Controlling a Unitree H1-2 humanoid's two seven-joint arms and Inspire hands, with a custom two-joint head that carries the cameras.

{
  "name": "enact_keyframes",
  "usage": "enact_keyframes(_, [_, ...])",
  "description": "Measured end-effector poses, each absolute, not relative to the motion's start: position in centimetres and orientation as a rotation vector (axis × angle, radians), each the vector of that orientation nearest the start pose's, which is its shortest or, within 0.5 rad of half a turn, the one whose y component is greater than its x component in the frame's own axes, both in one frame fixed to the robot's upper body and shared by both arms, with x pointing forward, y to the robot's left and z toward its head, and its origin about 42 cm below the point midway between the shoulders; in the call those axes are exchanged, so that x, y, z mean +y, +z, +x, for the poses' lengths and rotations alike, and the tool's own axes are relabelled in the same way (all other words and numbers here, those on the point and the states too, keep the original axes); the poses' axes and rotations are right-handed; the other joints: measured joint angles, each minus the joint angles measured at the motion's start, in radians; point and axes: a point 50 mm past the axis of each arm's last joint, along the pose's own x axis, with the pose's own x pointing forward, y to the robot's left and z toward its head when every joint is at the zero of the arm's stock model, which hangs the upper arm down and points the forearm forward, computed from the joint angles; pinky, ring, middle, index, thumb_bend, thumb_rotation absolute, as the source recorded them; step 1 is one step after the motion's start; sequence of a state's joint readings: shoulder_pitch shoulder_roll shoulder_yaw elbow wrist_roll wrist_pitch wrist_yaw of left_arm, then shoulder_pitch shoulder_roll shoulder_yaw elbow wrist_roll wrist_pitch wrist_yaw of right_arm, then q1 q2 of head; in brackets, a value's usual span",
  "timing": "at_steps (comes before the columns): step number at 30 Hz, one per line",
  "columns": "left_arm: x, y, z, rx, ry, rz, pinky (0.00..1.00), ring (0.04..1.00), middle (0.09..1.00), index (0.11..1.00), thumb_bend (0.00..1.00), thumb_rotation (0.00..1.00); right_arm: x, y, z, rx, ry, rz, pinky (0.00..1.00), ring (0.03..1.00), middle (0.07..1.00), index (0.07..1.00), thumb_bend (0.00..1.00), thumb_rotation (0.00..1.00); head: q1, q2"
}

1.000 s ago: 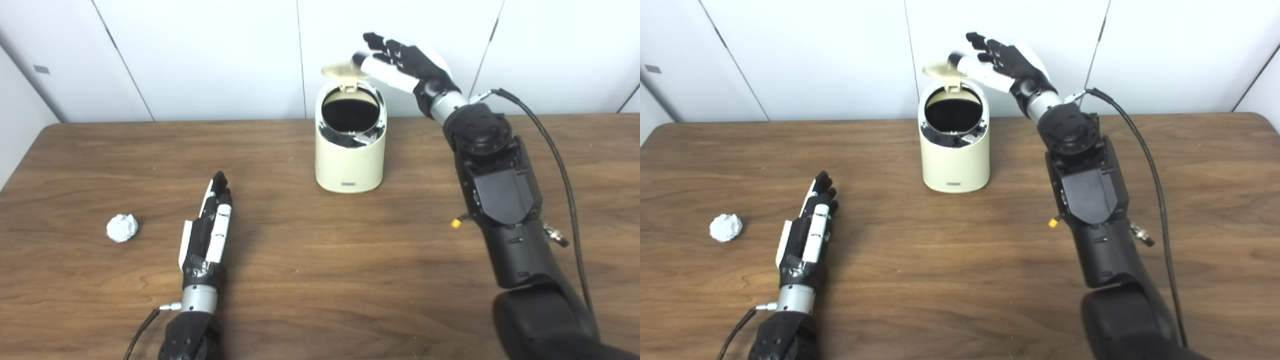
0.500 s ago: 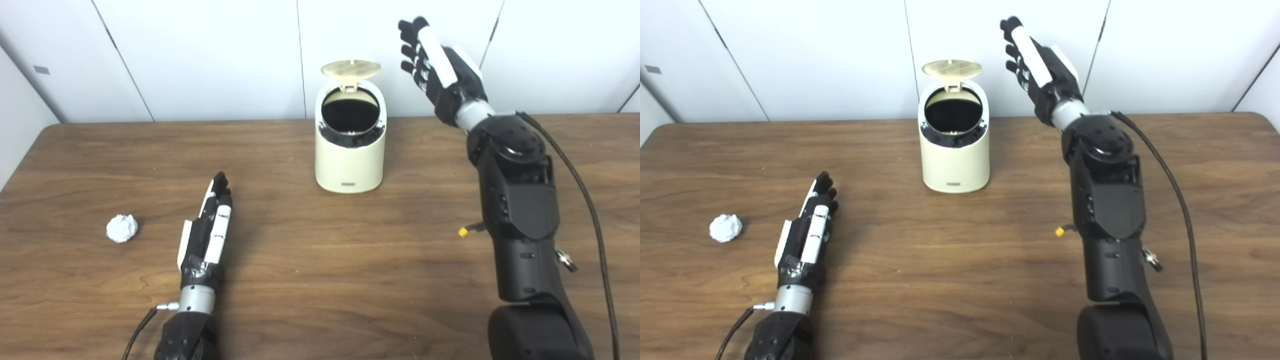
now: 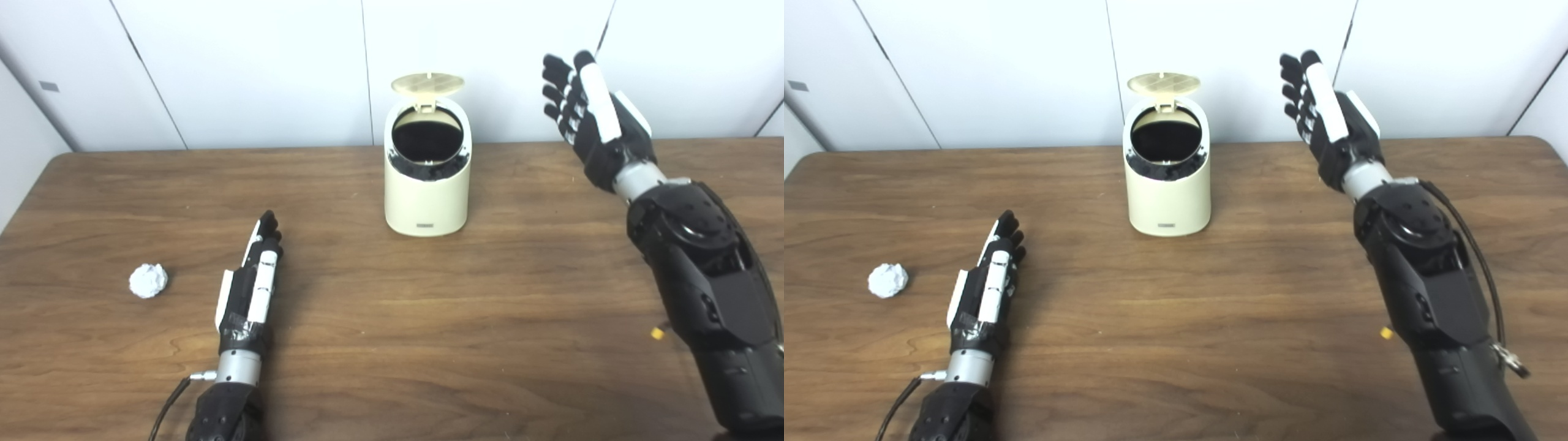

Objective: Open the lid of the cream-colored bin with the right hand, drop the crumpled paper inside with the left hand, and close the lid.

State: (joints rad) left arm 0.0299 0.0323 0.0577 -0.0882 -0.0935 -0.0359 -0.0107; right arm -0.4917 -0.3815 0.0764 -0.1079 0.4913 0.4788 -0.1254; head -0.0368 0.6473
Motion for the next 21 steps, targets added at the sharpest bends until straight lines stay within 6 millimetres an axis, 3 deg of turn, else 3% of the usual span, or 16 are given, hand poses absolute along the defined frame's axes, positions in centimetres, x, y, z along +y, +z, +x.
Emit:
enact_keyframes(5, [23.8,11.5,27.4,-0.097,0.05,-0.057,1.0,1.0,1.0,1.0,0.35,0.86,-28.0,24.3,38.8,-0.01,0.15,0.058,1.0,1.0,1.0,0.958,0.62,0.91,-0.009,0.005])
enact_keyframes(10, [24.1,11.5,27.4,-0.096,0.055,-0.055,1.0,1.0,1.0,1.0,0.34,0.89,-28.1,21.0,36.8,0.002,0.115,0.089,1.0,1.0,1.0,0.938,0.57,0.99,-0.008,0.012])
enact_keyframes(21, [24.3,11.5,27.4,-0.095,0.057,-0.061,1.0,1.0,1.0,1.0,0.38,0.94,-28.0,15.7,35.2,-0.105,0.042,0.087,1.0,1.0,0.992,0.954,0.67,1.0,-0.014,0.029])
